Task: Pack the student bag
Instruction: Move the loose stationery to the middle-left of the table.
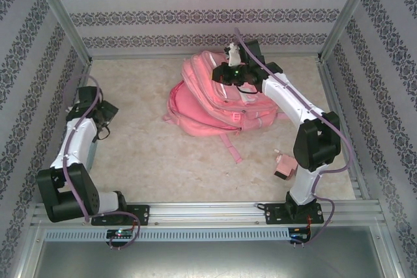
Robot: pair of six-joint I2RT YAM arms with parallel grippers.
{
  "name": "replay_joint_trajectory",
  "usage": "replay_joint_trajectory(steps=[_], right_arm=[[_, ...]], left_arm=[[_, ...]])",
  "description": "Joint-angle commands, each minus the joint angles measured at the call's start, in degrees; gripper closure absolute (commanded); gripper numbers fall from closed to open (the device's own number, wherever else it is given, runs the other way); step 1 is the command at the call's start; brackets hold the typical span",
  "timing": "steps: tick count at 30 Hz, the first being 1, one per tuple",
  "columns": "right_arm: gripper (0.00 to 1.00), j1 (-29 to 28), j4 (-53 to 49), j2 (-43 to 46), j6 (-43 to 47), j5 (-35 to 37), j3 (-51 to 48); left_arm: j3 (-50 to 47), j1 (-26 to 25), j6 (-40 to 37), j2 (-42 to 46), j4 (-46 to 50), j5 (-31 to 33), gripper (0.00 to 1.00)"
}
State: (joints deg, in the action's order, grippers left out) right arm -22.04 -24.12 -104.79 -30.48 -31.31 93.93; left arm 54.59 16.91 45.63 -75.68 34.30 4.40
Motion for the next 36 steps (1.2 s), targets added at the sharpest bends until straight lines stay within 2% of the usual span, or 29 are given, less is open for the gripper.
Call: replay_joint_trajectory(steps=[1, 9, 14, 20, 28, 36], right_arm=[[1.00, -1.0, 3.2, 0.7, -0.3, -1.0, -0.4], [1.00, -1.1, 3.6, 1.1, -0.6, -1.1, -1.2], [1.00, -1.2, 3.8, 1.1, -0.5, -1.1, -1.7], [1.00, -1.2, 4.3, 0.9, -0.7, -1.4, -2.0], [1.00, -1.0, 4.2, 0.5, -0.8, -1.4, -1.5], [1.00, -1.2, 4.2, -0.1, -1.0, -1.6, -0.8]], left_arm=[[-0.4, 5.9, -3.3, -2.3, 3.9, -0.4, 0.00], [0.3, 17.2, -0.9, -9.2, 4.1, -4.0, 0.00], [0.1, 18.8, 0.0, -11.5, 3.2, -3.7, 0.00], [-3.1, 18.7, 1.3, -14.8, 0.1, -9.8, 0.02], [-8.6, 14.5, 8.6, -12.9, -5.6, -20.4, 0.03], [-11.0, 0.4, 22.3, -8.3, -10.3, -21.2, 0.03]])
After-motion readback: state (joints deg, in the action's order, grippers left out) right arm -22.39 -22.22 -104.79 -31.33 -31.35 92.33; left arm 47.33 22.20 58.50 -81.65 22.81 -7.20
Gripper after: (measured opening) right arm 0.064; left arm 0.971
